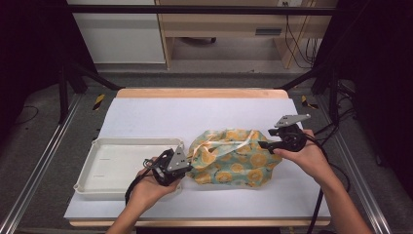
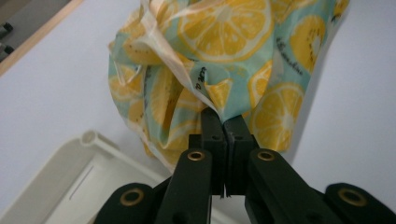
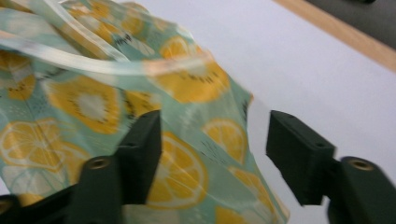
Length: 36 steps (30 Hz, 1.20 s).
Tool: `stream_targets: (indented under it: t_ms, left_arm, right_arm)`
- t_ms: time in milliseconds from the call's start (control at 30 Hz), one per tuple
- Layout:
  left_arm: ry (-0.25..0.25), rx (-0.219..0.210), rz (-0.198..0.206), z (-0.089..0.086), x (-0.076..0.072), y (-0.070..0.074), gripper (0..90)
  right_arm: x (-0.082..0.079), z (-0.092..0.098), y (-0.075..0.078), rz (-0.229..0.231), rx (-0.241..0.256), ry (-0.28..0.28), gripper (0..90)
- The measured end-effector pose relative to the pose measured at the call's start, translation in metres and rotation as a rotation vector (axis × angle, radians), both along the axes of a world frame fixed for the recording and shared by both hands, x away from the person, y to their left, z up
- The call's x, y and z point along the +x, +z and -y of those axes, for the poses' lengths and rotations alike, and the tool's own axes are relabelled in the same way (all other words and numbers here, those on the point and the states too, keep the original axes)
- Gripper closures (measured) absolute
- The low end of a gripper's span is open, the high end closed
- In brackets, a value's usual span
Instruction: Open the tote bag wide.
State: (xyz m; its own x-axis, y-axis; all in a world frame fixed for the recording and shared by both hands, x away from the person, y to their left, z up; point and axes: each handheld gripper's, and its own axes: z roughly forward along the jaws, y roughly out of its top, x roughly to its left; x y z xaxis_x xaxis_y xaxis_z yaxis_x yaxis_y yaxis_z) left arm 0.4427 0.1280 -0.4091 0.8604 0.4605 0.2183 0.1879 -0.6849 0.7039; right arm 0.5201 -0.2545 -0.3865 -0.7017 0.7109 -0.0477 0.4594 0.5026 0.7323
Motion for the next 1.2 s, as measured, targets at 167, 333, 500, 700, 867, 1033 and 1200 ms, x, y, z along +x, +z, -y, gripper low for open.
stream_targets:
  t_ms: [167,333,500,700,867,1033,1200]
  left_arm:
    - [0.008,0.010,-0.013,-0.008,-0.001,-0.004,89.2]
    - [0.012,0.009,-0.009,-0.006,-0.001,-0.003,89.1]
    - [0.007,0.013,-0.009,-0.006,-0.002,-0.004,89.0]
    - [0.005,0.003,-0.015,-0.005,-0.002,-0.004,89.0]
    - [-0.004,0.007,-0.015,-0.002,-0.003,-0.004,89.0]
    - [-0.007,-0.005,-0.016,-0.003,-0.004,-0.002,88.9]
    - [-0.013,-0.030,-0.031,-0.002,-0.004,-0.001,88.9]
  right_arm:
    - [-0.006,0.004,-0.013,-0.043,0.011,-0.006,22.6]
    - [-0.016,0.005,-0.019,-0.068,0.016,0.027,23.2]
    - [-0.027,0.001,-0.021,-0.064,-0.014,0.055,26.1]
    - [-0.038,-0.005,-0.027,-0.031,-0.055,0.047,24.1]
    - [-0.039,-0.013,-0.027,-0.013,-0.093,0.060,26.7]
    - [-0.039,-0.016,-0.030,-0.005,-0.127,0.064,48.0]
    - [-0.042,-0.013,-0.029,-0.004,-0.127,0.081,74.8]
